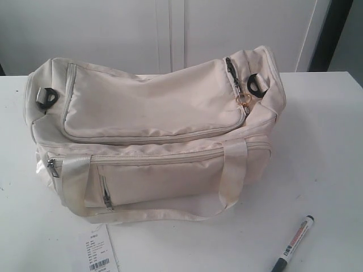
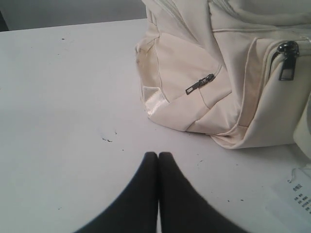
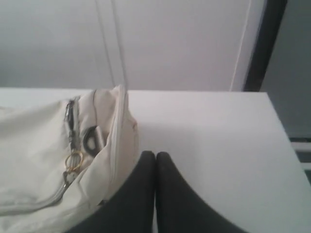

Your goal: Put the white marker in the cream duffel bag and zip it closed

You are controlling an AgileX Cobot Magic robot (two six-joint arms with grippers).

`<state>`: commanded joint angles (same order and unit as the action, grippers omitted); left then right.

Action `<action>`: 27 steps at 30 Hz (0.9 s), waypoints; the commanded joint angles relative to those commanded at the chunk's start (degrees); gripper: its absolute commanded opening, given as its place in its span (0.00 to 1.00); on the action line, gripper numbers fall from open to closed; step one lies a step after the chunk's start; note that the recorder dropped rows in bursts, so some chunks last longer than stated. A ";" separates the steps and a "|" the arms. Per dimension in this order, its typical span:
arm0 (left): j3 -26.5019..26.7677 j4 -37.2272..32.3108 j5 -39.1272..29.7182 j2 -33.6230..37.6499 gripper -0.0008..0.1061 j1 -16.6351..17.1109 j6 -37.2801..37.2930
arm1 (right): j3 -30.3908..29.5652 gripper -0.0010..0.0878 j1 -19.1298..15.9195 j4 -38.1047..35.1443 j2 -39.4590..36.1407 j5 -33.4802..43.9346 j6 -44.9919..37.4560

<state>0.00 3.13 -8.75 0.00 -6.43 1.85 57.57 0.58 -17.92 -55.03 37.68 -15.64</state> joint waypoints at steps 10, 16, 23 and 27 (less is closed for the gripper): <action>0.00 0.00 0.00 0.00 0.01 0.00 2.97 | 8.08 0.01 0.00 -3.03 -13.11 6.06 -2.58; 0.00 0.00 -0.29 0.00 0.01 0.00 9.21 | 13.56 0.01 0.00 -3.24 -20.03 7.76 -2.58; 0.00 0.00 -0.29 0.00 0.01 0.00 13.48 | 19.43 0.36 0.00 -8.65 -27.80 8.00 -5.34; 0.00 0.00 -0.29 0.00 0.01 0.00 16.85 | 21.71 0.64 0.00 -11.88 -31.05 6.56 -5.79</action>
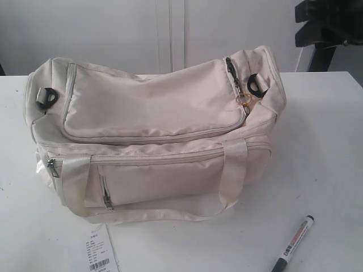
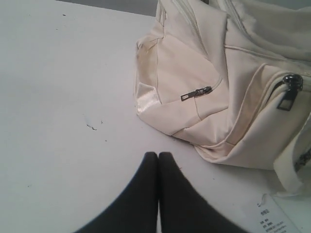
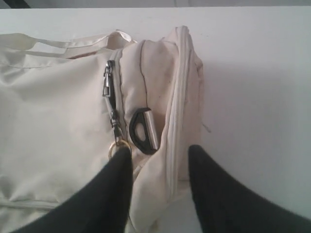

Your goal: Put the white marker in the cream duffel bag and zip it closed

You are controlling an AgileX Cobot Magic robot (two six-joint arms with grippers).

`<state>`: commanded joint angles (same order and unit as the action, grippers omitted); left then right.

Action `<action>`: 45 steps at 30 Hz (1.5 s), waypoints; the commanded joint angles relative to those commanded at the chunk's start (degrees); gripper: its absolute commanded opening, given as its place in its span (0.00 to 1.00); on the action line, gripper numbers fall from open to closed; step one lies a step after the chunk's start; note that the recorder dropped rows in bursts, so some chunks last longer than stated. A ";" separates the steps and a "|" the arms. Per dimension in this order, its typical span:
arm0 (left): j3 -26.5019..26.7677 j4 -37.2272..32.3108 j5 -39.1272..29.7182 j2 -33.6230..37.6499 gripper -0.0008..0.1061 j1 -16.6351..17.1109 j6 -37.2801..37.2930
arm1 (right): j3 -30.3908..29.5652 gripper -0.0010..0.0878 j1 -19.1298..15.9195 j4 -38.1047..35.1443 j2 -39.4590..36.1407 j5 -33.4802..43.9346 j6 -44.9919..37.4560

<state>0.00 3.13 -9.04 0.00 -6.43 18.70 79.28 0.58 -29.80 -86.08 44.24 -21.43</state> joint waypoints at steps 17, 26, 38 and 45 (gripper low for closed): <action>0.00 0.00 0.48 0.00 0.01 0.00 2.28 | 6.91 0.74 0.00 -6.45 -14.10 -3.49 -2.91; 0.00 0.00 0.48 0.00 0.01 0.00 2.28 | 9.84 0.72 0.08 -7.48 -19.24 -6.04 -3.01; 0.00 0.00 0.48 0.00 0.01 0.00 2.28 | 11.52 0.69 1.64 -9.26 -23.82 -7.82 -4.26; 0.00 0.00 0.48 0.00 0.01 0.00 2.28 | 11.52 0.24 1.64 -9.14 -24.32 -8.93 -4.50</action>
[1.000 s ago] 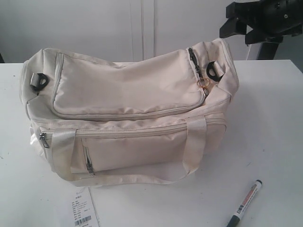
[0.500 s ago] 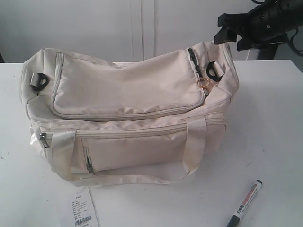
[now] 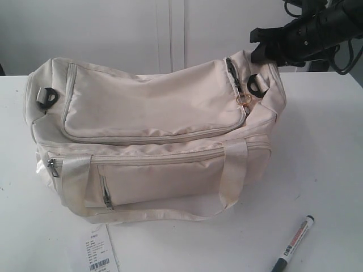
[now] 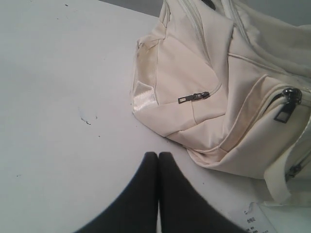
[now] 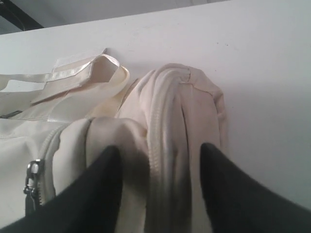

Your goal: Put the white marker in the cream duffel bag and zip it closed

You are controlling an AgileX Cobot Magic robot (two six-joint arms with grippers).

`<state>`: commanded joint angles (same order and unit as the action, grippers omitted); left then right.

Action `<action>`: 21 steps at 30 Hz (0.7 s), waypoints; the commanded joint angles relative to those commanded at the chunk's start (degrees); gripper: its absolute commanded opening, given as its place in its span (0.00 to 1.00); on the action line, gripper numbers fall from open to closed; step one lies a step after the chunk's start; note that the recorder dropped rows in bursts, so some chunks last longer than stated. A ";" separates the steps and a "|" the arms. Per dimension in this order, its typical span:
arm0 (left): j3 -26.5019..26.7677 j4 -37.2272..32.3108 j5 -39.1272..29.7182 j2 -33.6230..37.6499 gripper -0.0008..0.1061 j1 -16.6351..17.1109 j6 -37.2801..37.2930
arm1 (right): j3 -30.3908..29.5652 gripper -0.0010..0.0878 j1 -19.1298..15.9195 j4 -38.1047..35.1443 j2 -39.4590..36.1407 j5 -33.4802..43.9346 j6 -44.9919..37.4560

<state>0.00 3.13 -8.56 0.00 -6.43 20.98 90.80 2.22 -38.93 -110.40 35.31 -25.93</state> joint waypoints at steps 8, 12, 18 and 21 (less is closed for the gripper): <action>0.00 0.28 2.21 0.00 0.01 0.00 0.48 | 0.00 0.01 0.00 0.00 0.00 0.62 0.45; 0.00 0.28 8.02 0.00 0.01 0.00 0.00 | 0.00 0.01 0.00 0.00 0.00 0.67 0.58; 0.00 0.28 14.62 0.00 0.01 0.00 3.35 | 0.00 0.01 0.00 0.00 0.00 0.67 0.58; 0.00 0.28 14.22 0.00 0.01 0.00 3.90 | 0.00 0.01 0.00 0.00 0.00 0.64 0.58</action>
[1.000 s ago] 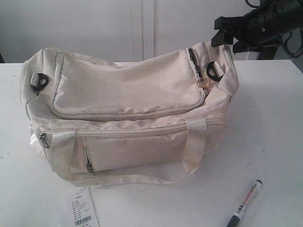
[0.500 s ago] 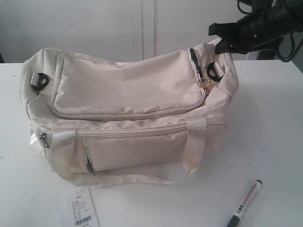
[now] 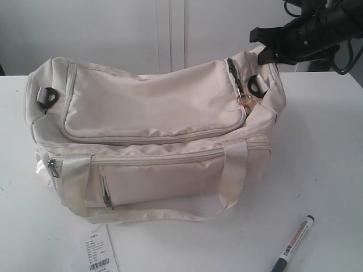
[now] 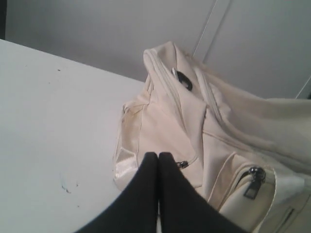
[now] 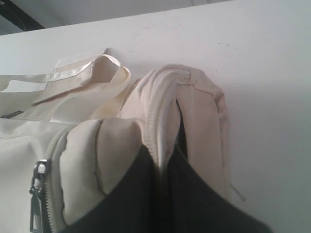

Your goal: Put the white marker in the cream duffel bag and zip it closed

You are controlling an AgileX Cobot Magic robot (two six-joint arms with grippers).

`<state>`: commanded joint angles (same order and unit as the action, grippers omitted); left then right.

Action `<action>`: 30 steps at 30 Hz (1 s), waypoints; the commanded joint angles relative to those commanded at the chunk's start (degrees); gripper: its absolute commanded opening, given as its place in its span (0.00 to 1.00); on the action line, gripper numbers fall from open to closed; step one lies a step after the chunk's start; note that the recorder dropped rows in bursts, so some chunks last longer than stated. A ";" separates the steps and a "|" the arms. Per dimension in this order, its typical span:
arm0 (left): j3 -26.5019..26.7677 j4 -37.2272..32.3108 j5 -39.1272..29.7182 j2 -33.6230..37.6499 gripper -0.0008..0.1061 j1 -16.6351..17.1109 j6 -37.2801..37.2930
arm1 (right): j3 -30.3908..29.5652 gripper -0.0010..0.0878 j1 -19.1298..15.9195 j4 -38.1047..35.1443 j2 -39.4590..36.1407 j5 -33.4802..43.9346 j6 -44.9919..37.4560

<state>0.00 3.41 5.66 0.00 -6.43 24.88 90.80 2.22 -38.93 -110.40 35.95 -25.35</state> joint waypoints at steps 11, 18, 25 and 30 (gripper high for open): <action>8.57 -0.24 -7.23 9.30 0.01 0.00 -4.54 | 0.00 0.01 0.00 0.00 0.00 -0.23 0.00; 19.81 -0.24 -15.77 21.23 0.01 0.00 -13.70 | 0.00 0.01 0.00 0.00 0.00 -0.23 0.00; 30.72 4.10 -28.77 31.20 0.01 0.00 -28.20 | 0.00 0.01 0.00 0.00 0.00 -0.23 0.00; 36.52 17.88 -37.17 37.90 0.01 0.00 -44.32 | 0.00 0.01 0.00 0.00 0.00 -0.23 0.00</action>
<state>36.52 21.29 -31.51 37.90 -6.43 -19.44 90.80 2.22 -38.93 -110.40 35.72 -25.35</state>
